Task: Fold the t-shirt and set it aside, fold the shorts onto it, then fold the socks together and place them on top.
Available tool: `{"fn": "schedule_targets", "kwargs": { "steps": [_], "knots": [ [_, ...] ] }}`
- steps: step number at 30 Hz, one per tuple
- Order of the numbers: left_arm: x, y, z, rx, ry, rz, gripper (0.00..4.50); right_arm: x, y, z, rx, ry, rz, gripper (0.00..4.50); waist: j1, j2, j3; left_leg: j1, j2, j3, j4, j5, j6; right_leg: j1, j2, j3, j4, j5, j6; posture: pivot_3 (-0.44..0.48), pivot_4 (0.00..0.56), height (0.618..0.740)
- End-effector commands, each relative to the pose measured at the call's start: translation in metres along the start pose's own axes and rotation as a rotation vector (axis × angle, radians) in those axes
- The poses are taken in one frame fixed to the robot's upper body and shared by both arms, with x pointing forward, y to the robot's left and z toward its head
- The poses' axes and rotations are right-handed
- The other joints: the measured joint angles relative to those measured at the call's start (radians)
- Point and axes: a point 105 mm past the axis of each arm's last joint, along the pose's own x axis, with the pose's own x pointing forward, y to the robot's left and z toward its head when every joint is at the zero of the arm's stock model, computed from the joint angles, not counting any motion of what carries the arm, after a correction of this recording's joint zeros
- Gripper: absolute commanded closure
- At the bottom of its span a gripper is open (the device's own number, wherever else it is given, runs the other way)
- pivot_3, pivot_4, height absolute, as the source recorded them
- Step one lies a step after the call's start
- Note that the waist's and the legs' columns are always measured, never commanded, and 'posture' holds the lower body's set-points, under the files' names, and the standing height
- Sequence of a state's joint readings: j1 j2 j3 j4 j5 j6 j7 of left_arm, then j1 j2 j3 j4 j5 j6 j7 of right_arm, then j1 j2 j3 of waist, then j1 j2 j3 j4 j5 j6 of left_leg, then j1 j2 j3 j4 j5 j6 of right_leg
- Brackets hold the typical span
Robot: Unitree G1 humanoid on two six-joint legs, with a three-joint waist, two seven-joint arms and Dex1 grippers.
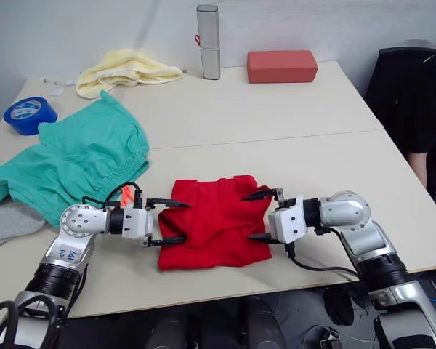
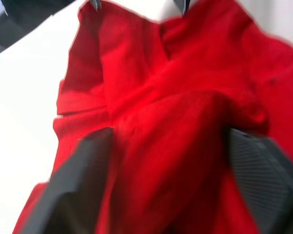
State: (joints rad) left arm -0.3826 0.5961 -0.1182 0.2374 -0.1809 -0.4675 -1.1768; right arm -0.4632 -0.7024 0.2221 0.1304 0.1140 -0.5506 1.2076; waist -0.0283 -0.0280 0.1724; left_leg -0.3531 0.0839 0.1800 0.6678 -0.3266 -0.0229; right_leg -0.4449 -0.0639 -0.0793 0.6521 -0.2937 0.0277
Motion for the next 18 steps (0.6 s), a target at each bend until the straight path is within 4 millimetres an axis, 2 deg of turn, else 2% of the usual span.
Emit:
{"fn": "schedule_targets", "kwargs": {
  "steps": [1, 4, 8, 11, 18],
  "knots": [
    [-0.002, 0.004, 0.009, -0.002, -0.043, 0.02, 2.21, -0.015, -0.009, 0.011, -0.033, -0.023, -0.014, 0.0, 0.0, 0.0, 0.0, 0.0, 0.0, 0.0, 0.0, 0.0, 0.0, 0.0, 0.0, 0.0, 0.0, 0.0, 0.0, 0.0, 0.15, 0.74],
    [-0.001, 0.01, 0.005, -0.054, -0.054, 0.069, 3.05, -0.027, -0.003, 0.004, -0.009, 0.007, 0.0, 0.0, 0.001, 0.0, 0.0, 0.0, -0.001, -0.001, 0.0, 0.001, 0.0, 0.0, 0.0, 0.0, 0.001, 0.0, 0.0, 0.0, 0.15, 0.74],
    [-0.002, 0.03, 0.002, -0.265, -0.112, 0.223, 4.36, -0.028, 0.003, 0.005, 0.024, -0.006, -0.002, 0.0, 0.001, 0.0, 0.0, 0.0, -0.001, -0.001, 0.0, 0.001, 0.001, 0.0, 0.0, 0.0, 0.001, 0.0, 0.0, 0.0, 0.15, 0.74],
    [-0.004, 0.044, -0.006, -0.464, -0.137, 0.338, 4.46, -0.028, 0.009, 0.006, 0.049, -0.014, 0.002, 0.0, 0.0, 0.0, 0.0, 0.0, -0.001, -0.002, 0.0, 0.002, 0.0, 0.0, 0.0, 0.0, 0.001, 0.0, 0.0, 0.0, 0.15, 0.74],
    [0.002, 0.043, -0.027, -0.896, -0.122, 0.401, 4.46, -0.028, 0.011, 0.009, 0.109, -0.04, -0.029, 0.0, 0.001, -0.001, 0.001, 0.001, -0.001, -0.003, 0.0, 0.004, -0.002, 0.0, 0.001, 0.001, 0.003, 0.0, 0.0, 0.0, 0.15, 0.74]
  ]
}}
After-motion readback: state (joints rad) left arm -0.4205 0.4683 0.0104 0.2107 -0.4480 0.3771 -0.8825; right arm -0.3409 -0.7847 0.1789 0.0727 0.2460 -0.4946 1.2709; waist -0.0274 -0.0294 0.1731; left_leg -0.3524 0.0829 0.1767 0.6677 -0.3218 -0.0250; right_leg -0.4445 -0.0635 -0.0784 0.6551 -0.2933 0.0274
